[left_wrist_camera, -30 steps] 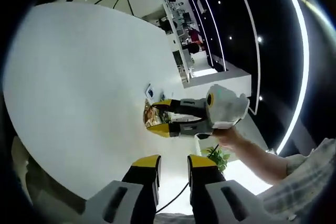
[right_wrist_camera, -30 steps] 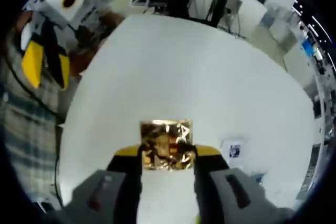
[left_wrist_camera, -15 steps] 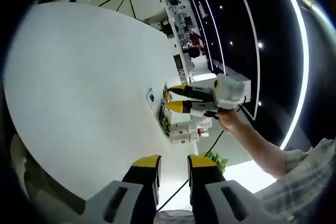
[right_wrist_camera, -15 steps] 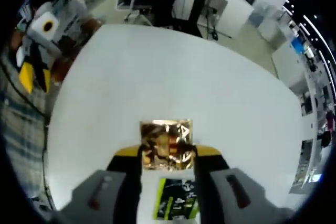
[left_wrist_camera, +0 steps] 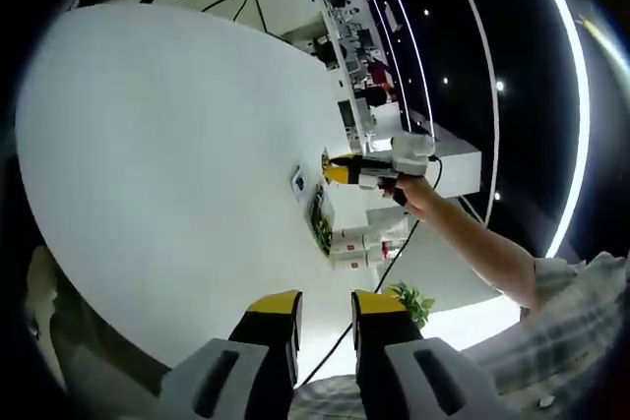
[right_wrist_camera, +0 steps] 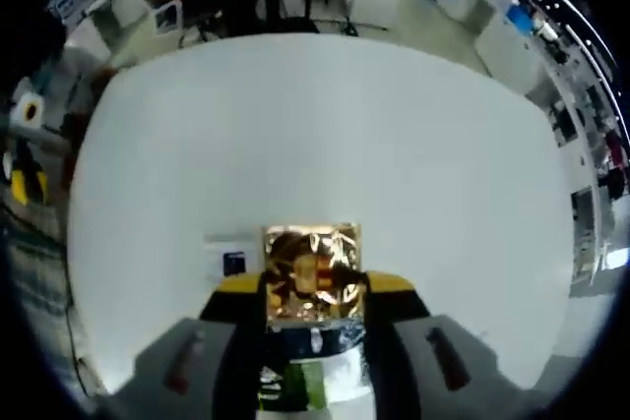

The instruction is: Arrange the skincare products in the storage area until every visible bottle or jar stands upright without overlapping.

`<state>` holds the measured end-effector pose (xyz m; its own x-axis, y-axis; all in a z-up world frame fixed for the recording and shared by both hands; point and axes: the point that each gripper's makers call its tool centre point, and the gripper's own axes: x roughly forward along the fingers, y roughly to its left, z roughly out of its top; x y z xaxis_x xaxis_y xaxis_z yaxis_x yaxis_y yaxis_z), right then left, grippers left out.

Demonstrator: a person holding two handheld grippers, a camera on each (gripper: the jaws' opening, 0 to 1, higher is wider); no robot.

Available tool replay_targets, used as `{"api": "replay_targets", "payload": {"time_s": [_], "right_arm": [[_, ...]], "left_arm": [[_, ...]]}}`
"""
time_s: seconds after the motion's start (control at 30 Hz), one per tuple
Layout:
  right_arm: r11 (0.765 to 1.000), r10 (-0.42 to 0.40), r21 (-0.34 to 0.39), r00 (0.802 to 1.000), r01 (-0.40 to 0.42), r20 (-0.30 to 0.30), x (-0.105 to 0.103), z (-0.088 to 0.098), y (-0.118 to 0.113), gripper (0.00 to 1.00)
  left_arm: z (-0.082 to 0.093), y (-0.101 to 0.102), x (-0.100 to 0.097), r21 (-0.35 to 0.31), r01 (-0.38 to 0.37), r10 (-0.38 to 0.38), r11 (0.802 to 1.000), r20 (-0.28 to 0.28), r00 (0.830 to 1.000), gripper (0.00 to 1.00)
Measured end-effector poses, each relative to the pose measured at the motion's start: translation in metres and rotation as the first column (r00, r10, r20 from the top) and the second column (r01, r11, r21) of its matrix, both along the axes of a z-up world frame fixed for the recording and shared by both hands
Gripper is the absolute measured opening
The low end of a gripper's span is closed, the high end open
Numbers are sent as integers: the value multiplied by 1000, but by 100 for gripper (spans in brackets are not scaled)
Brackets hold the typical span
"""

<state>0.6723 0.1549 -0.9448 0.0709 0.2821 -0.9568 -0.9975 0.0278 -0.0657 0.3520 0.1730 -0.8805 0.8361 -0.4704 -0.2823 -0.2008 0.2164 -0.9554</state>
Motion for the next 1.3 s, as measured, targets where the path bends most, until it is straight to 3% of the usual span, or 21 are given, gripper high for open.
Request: {"api": "replay_targets", "payload": {"time_s": [0.4, 0.73, 0.87, 1.1, 1.2, 1.3], "right_arm": [[998, 25, -64, 999, -26, -22, 5, -29, -6, 37], [999, 15, -49, 999, -16, -34, 2, -29, -8, 38], [999, 17, -32, 1000, -18, -17, 1, -26, -6, 48], [1000, -14, 18, 1000, 13, 16, -2, 1, -6, 51], [998, -36, 56, 997, 32, 73, -1, 22, -7, 52], [987, -91, 143, 990, 75, 110, -9, 49, -2, 53]], "left_arm": [[-6, 7, 3, 0, -10, 10, 1000, -39, 999, 20], [-5, 4, 8, 6, 10, -10, 1000, -37, 999, 20], [-2, 6, 6, 15, 11, -11, 1000, -37, 999, 20], [9, 10, 16, 32, 14, -14, 999, 0, 1000, 20], [13, 5, 21, 39, 44, -45, 998, 22, 999, 20], [18, 1, 27, 42, 73, -75, 996, 46, 996, 21]]}}
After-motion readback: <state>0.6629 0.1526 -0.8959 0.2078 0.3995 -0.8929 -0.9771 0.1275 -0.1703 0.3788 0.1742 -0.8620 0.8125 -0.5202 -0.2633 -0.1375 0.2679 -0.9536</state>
